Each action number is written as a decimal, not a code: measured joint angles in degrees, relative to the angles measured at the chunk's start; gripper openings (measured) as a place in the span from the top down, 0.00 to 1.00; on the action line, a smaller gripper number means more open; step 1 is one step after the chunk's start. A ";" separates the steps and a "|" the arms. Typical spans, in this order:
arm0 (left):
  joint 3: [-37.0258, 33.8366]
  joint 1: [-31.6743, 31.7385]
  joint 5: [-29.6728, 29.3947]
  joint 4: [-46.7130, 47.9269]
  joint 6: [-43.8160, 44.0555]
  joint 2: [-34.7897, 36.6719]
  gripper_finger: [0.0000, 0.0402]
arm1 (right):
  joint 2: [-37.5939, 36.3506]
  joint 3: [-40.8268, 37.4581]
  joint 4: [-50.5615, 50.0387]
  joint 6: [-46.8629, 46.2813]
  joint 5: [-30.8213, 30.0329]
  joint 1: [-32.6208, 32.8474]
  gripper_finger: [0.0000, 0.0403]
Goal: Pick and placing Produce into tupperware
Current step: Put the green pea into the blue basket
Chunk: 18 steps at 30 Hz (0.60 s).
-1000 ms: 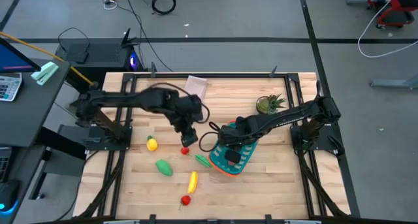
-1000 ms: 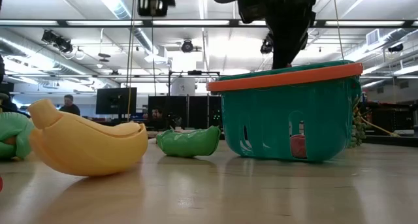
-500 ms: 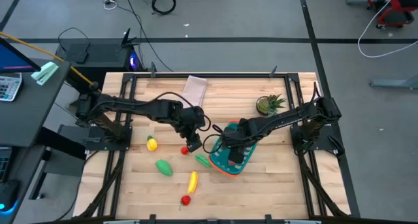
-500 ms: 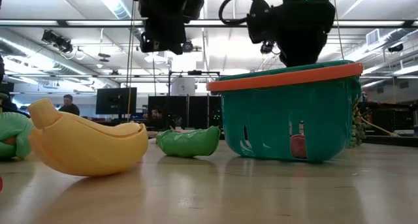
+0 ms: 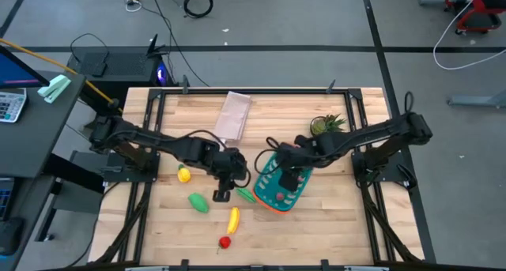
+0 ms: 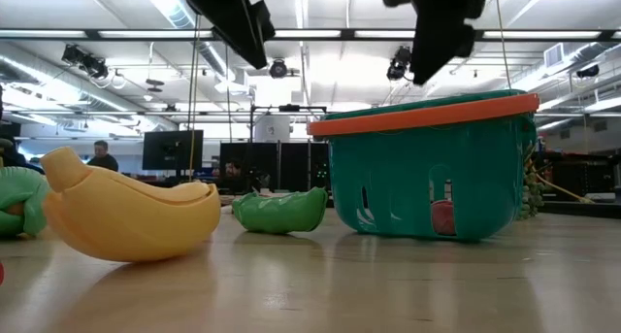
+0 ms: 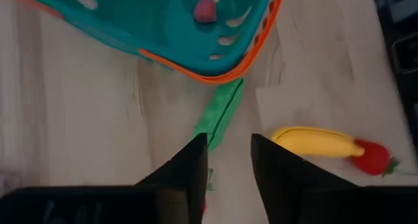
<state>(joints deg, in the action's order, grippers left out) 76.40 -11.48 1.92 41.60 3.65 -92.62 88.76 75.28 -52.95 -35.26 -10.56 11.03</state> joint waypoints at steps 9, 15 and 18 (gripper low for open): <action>0.06 -0.05 -0.47 -2.12 -5.78 -7.13 0.50 | -6.53 0.00 0.50 -4.69 -3.51 -0.02 0.60; 0.04 -0.09 -0.38 -4.67 -6.99 -12.90 0.44 | -8.95 0.03 0.74 -5.26 -5.72 -0.01 0.60; 0.00 -0.30 1.69 -4.62 -8.71 -14.12 0.44 | -9.17 0.03 0.74 -5.23 -6.13 -0.02 0.60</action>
<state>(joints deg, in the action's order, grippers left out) 76.40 -11.79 3.61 36.97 -5.06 -106.74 79.59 75.31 -52.21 -40.49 -16.68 11.00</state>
